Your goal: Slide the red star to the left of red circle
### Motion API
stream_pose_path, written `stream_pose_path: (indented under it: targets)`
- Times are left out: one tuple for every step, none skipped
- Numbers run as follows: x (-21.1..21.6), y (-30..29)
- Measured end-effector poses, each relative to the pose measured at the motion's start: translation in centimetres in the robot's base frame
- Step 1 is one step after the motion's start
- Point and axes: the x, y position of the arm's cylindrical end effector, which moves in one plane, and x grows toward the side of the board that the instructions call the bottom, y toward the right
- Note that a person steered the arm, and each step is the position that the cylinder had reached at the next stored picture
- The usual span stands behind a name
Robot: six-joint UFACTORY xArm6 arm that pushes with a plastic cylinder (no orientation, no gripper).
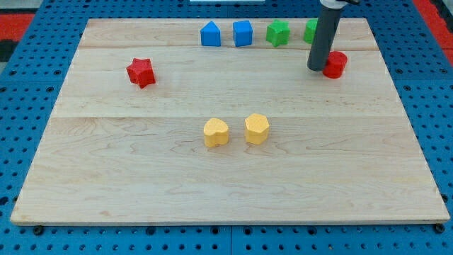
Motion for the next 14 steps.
stream_pose_path:
  targets:
    - [0.0, 0.0]
    - [4.1, -2.7]
    - [9.0, -9.5]
    - [9.3, -21.6]
    - [9.2, -33.6]
    - [6.6, -40.2]
    - [3.7, -39.2]
    - [3.3, -38.7]
    - [2.9, -37.6]
    - [0.6, -33.3]
    - [-0.4, -30.0]
    - [2.2, -29.4]
    - [3.9, -27.0]
    - [3.6, -21.8]
